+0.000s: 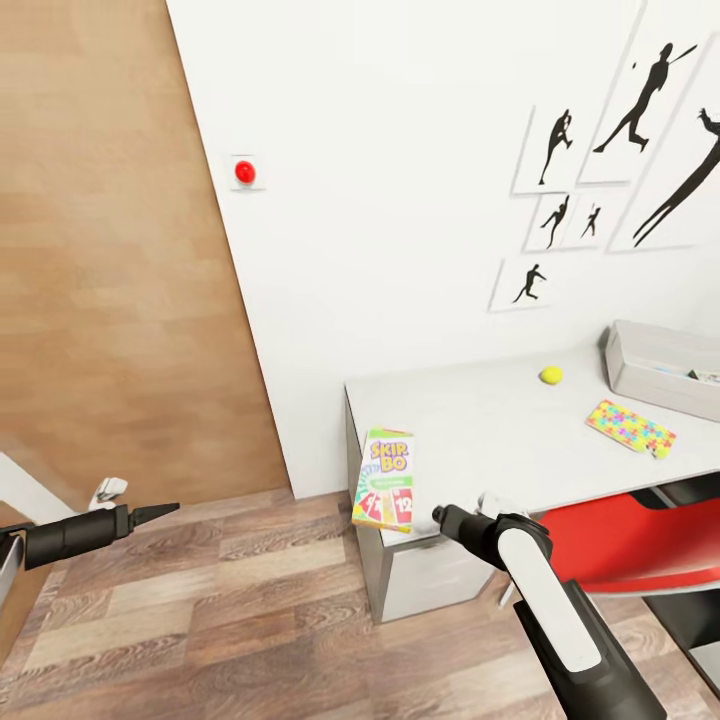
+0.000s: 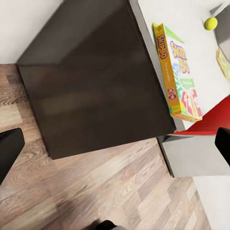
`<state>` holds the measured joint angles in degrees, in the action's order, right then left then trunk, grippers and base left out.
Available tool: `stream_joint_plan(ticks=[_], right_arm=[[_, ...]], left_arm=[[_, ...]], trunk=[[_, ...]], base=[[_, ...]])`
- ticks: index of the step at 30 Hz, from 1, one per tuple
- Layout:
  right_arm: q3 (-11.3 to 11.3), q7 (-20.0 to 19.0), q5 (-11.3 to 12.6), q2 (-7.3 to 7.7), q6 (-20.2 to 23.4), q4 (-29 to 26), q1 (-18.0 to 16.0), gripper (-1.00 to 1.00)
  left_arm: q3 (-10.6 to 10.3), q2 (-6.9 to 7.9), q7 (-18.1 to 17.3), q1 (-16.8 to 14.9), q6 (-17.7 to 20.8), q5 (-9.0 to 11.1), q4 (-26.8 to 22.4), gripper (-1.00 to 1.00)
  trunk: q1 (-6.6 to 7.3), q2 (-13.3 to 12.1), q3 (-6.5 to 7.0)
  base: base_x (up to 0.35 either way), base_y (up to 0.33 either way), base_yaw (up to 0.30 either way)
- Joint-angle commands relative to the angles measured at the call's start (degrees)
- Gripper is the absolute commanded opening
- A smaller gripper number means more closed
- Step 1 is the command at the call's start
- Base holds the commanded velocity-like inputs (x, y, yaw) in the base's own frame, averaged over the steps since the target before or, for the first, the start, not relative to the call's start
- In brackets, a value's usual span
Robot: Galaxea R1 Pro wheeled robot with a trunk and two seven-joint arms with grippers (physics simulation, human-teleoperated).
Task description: Put all the toys in the child's room - the three board games (two on the bed and one on the table), the two jigsaw puzzles on the table, and the tennis ball on the table - inside the toy box on the table in the child's room.
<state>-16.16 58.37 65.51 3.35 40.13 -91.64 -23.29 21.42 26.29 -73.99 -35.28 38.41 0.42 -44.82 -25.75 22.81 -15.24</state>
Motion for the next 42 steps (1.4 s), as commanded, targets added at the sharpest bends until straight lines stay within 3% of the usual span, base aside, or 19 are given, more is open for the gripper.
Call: stream_joint_plan(ticks=[1, 42], right_arm=[[-0.1, 0.5, 0.4, 0.04, 0.2, -0.1, -0.1, 1.00], [0.0, 0.5, 0.0, 0.05, 0.2, 0.2, -0.1, 1.00]], left_arm=[[0.0, -0.02, -0.1, 0.0, 0.6, 0.0, 0.0, 1.00], [-0.3, -0.28, -0.2, 0.0, 0.5, 0.0, 0.0, 1.00]], trunk=[[-0.04, 0.1, -0.01], [-0.04, 0.1, 3.76]], base=[[0.000, 0.000, 0.000], [0.000, 0.000, 0.060]])
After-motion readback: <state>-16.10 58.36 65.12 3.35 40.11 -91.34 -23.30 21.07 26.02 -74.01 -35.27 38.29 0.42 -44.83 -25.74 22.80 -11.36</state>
